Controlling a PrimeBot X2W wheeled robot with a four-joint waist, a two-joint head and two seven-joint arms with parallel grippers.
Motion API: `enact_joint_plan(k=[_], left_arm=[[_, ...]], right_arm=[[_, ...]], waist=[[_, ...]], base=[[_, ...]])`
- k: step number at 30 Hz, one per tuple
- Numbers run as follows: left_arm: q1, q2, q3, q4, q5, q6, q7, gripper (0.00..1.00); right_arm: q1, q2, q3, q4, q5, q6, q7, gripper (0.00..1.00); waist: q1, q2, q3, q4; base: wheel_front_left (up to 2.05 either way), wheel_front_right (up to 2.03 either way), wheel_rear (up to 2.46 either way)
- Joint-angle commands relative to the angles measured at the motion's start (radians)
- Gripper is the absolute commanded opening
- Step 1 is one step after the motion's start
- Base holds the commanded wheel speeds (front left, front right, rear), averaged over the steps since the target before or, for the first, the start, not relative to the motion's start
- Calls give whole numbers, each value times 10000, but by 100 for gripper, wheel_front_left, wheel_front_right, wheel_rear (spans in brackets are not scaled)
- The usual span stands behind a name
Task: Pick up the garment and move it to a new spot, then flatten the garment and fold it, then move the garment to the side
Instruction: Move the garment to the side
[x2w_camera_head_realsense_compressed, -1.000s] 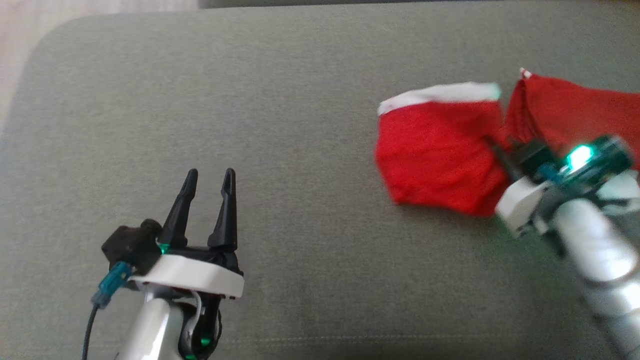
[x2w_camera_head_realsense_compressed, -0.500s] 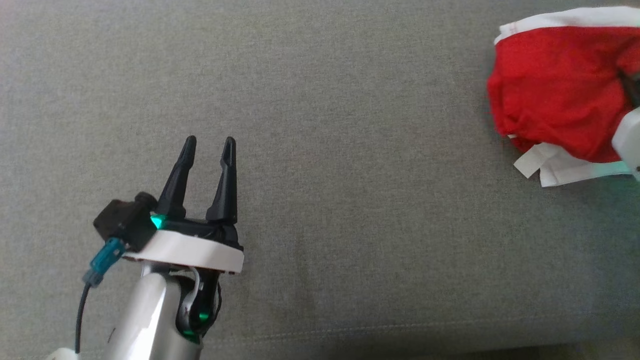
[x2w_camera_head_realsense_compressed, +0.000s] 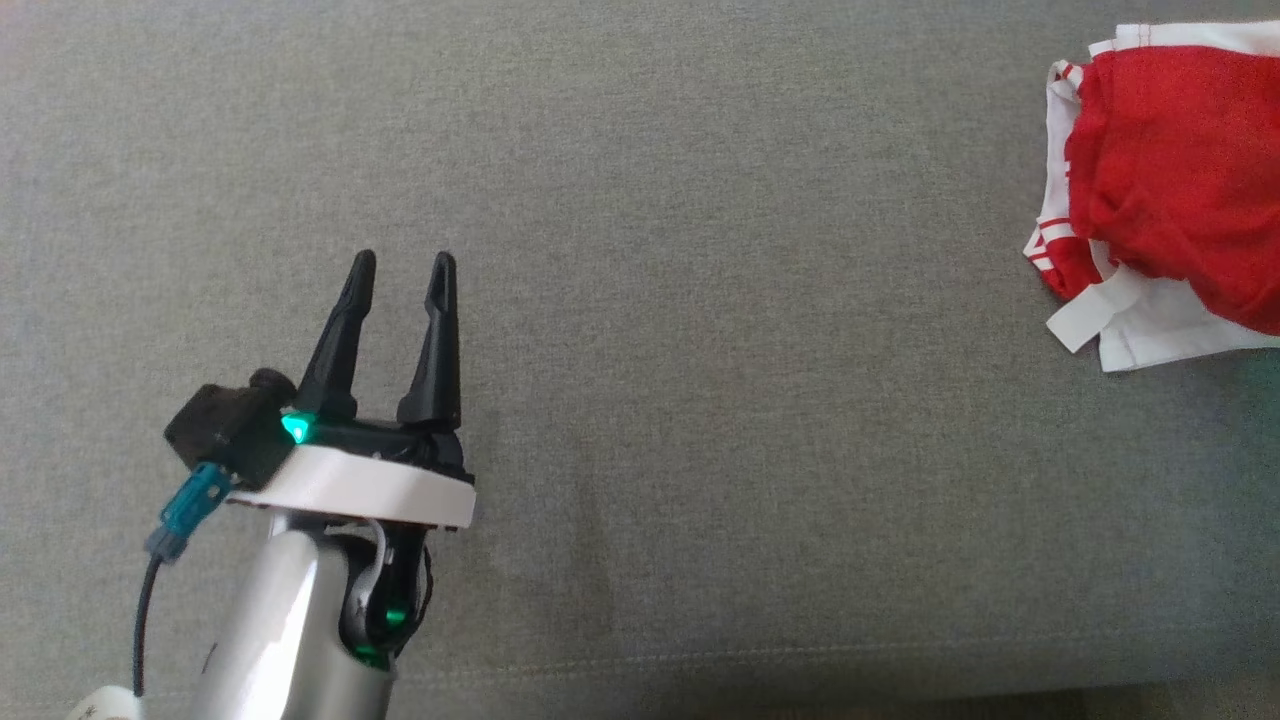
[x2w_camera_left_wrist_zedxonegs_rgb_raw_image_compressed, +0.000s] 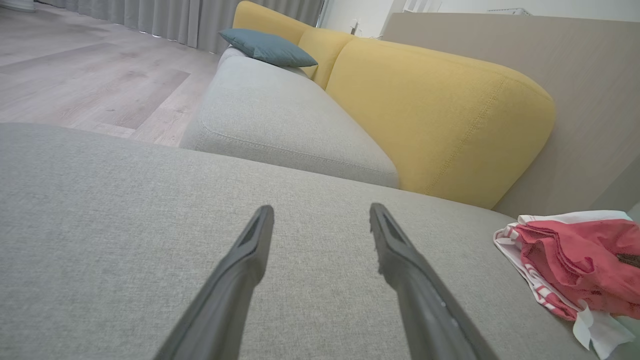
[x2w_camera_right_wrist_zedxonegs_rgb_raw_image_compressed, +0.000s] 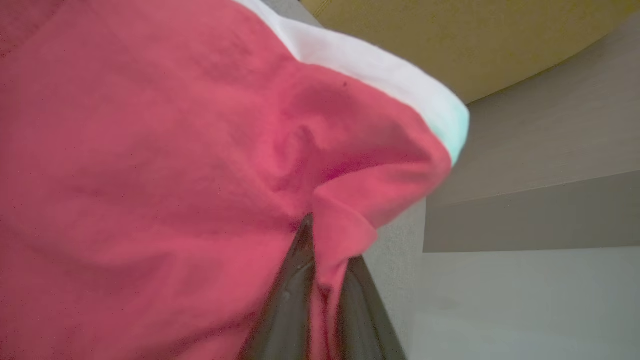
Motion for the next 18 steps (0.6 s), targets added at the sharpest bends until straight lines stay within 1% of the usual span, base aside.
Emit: enact_joint_plan(k=[1,7,8,9,10,11,12,15,18], left_arm=[[-283,75,359,-312,57,-75,-51,100],[-364,75,298,-301,53,-91,-51,100],[-368,75,290,-301,54,-94,-51,100],[-369,75,284,-298,56,-98,-51,100],[-367,75,282,-291,60,-100,-51,100],[-363,75,287,-281,67,-101,-51,100],[-363,75,287,-281,67,-101,-51,100],[-340,75,323,-232,96,-109,-51,100],[-300,75,341,-179,100,-118,-51,100]], right_arm=[[203,-390,-252,-472,-125,63,123,0],[552,-253,-670,-957,-229,63,298,0],[585,-180,-801,-1023,-250,63,290,12],[625,-109,-928,-1074,-282,63,271,49],[674,-17,-1044,-1117,-290,63,265,90],[715,103,-1185,-1166,-281,63,269,100],[715,103,-1185,-1166,-281,63,269,100],[807,471,-1597,-1293,-277,63,333,100],[839,630,-1724,-1488,-446,63,319,100]], waist=[[0,0,29,-3],[0,0,74,7],[0,0,76,10],[0,0,73,13],[0,0,68,15],[0,0,60,14],[0,0,60,14],[0,0,8,15],[0,0,-103,21]], base=[[0,0,0],[0,0,0],[0,0,0],[0,0,0],[0,0,0],[0,0,0],[0,0,0],[0,0,0],[0,0,0]])
